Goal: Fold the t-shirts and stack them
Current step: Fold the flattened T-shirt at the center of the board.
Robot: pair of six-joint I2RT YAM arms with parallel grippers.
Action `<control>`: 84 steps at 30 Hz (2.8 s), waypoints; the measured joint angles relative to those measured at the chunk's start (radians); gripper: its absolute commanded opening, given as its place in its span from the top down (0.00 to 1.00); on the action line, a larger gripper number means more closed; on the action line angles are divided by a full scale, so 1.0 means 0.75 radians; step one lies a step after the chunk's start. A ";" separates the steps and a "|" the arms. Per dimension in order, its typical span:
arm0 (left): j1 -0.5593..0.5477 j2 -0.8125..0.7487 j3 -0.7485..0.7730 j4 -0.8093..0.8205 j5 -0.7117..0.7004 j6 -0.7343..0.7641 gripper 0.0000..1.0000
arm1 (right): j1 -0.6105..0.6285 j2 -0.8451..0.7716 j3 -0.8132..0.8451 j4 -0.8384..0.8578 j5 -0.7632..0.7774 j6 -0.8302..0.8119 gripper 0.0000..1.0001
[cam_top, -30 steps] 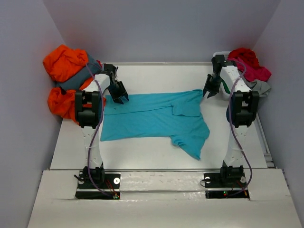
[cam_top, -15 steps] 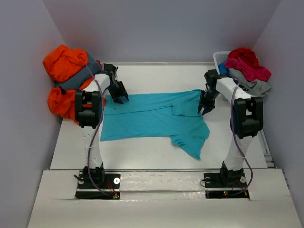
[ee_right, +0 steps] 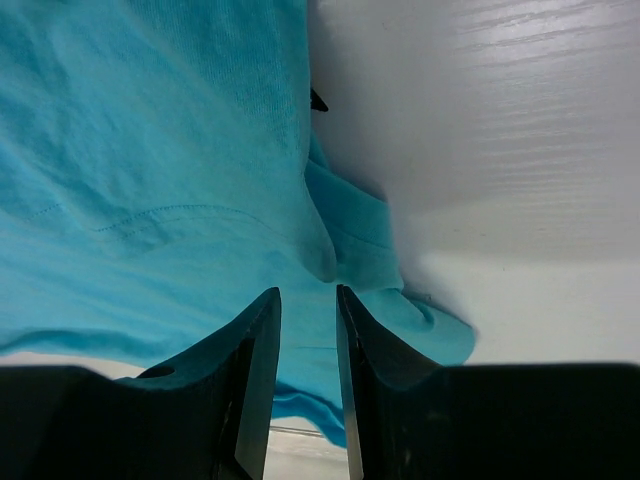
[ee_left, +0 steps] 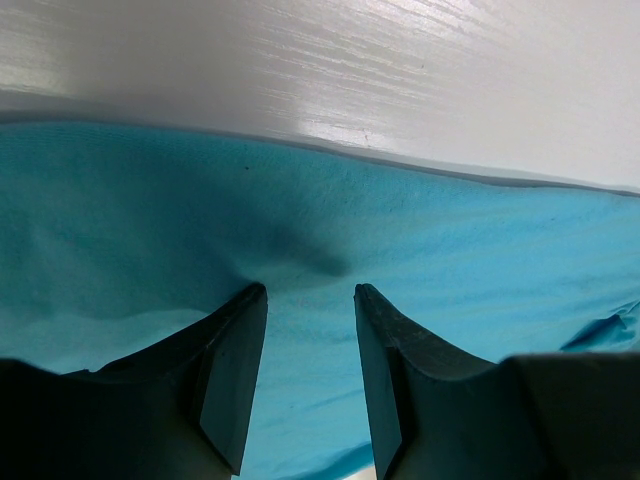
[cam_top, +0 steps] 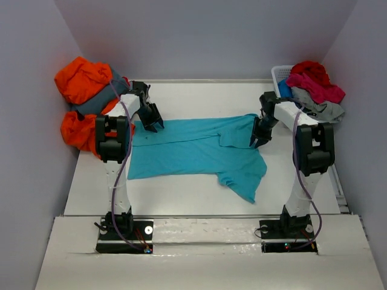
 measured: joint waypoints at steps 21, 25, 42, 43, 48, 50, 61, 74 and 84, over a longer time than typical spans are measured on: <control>0.000 0.009 0.017 -0.017 -0.001 0.008 0.47 | 0.004 0.084 0.018 0.053 -0.003 0.025 0.93; 0.000 0.009 0.017 -0.017 -0.001 0.008 0.47 | 0.004 0.089 0.058 0.051 -0.004 0.030 0.93; 0.002 -0.242 -0.212 -0.012 -0.170 0.003 0.46 | 0.004 0.091 0.309 -0.024 -0.034 0.029 0.93; 0.002 -0.254 -0.216 -0.012 -0.169 0.003 0.46 | 0.004 0.097 0.333 -0.034 -0.044 0.028 0.93; 0.001 -0.261 -0.217 -0.007 -0.168 0.005 0.46 | 0.004 0.151 0.521 -0.076 -0.090 0.014 0.93; -0.003 -0.261 -0.217 -0.006 -0.169 0.009 0.46 | 0.004 0.183 0.647 -0.086 -0.097 0.006 0.93; -0.017 -0.225 -0.215 -0.012 -0.168 0.047 0.46 | 0.007 0.260 1.067 -0.184 -0.122 -0.020 0.93; -0.034 -0.174 -0.174 -0.044 -0.168 0.078 0.46 | 0.058 0.272 1.068 -0.209 -0.149 -0.071 0.93; -0.037 -0.149 -0.170 -0.050 -0.163 0.089 0.46 | 0.146 0.273 1.067 -0.209 -0.158 -0.115 0.93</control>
